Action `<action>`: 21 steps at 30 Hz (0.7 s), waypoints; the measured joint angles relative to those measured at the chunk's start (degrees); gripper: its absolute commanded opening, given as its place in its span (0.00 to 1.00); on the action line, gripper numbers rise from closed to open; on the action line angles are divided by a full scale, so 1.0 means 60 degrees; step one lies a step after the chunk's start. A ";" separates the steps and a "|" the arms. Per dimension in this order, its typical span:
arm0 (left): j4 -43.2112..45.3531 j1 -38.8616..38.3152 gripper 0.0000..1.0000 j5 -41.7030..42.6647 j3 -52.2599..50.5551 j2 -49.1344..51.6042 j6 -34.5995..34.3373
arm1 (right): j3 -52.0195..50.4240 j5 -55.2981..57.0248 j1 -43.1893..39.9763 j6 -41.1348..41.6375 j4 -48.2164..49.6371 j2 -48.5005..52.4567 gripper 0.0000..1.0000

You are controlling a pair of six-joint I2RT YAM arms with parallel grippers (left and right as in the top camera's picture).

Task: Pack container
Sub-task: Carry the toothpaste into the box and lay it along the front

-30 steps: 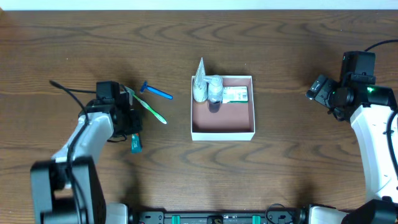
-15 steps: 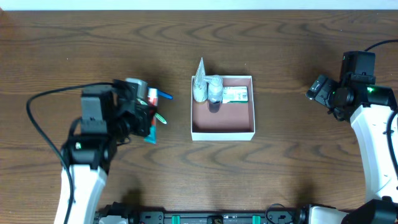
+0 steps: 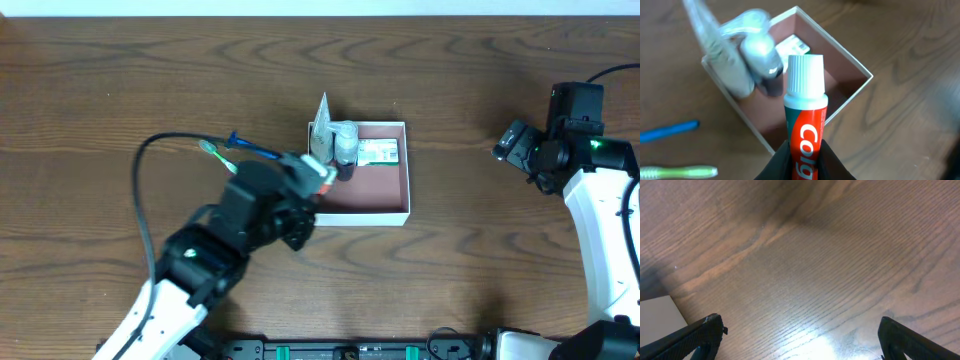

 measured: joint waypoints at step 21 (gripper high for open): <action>0.2885 -0.1563 0.06 -0.1231 0.0004 0.3504 0.5278 | 0.0000 0.0004 0.0000 0.0000 0.0007 0.0000 0.99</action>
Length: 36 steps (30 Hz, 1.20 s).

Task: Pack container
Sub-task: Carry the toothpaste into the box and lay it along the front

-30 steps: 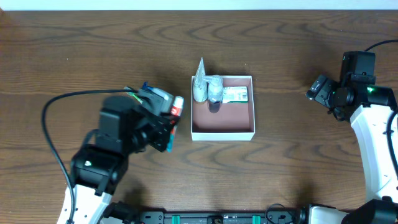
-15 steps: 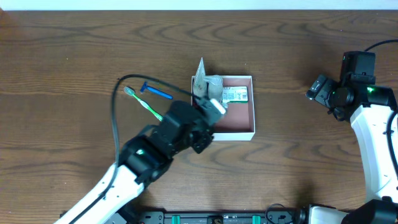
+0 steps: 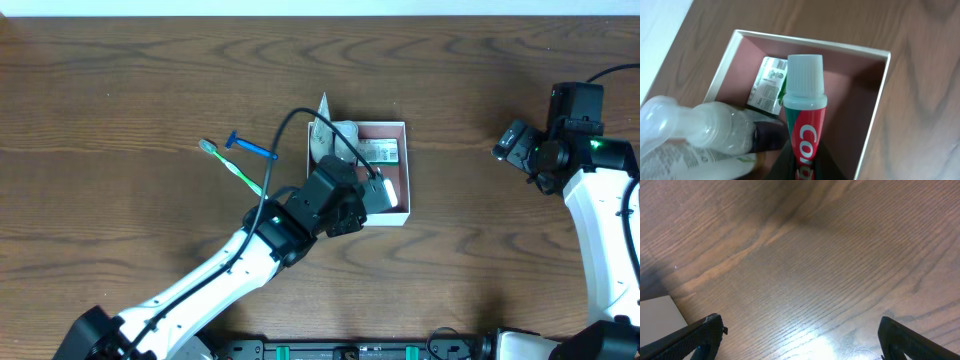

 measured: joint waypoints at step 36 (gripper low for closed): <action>0.1920 -0.0426 0.98 -0.0200 0.0066 -0.1647 -0.0805 | 0.0000 0.0000 0.0000 0.0004 -0.0004 0.0000 0.99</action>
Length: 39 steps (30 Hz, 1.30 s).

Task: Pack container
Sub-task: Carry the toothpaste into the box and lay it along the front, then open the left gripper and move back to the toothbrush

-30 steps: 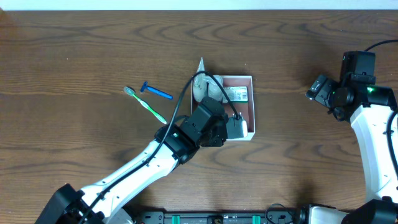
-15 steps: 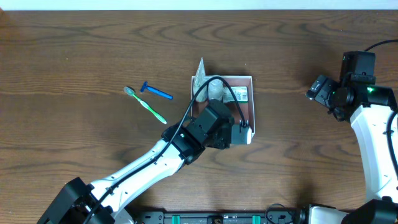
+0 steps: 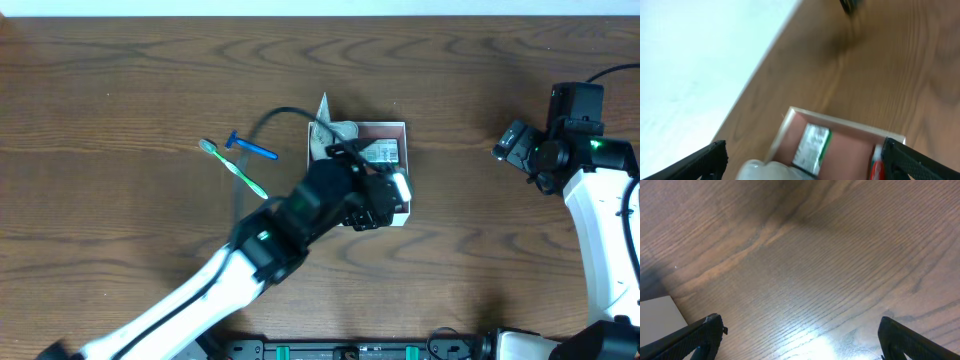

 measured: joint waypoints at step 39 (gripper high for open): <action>-0.4925 0.4539 0.98 -0.3151 0.0036 0.1592 -1.0142 | 0.0000 0.0000 0.0000 -0.0004 0.0000 0.0000 0.99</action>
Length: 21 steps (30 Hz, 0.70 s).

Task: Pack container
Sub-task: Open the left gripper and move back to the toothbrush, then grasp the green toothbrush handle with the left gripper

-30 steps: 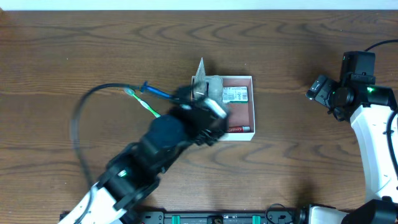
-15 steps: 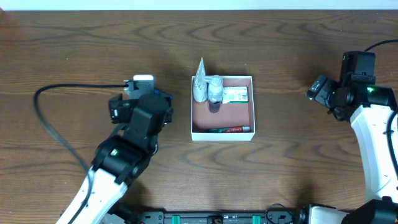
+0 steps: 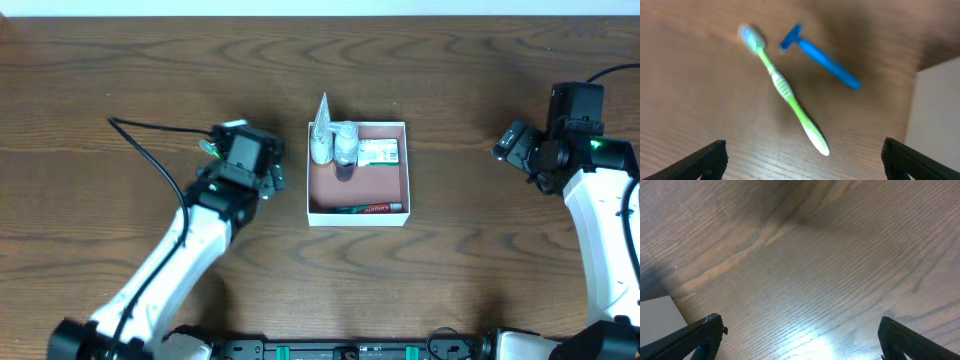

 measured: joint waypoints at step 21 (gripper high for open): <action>-0.2878 0.2616 0.98 0.3304 0.3599 0.4335 -0.1268 | 0.0000 -0.0004 0.0000 0.0000 0.0004 0.0000 0.99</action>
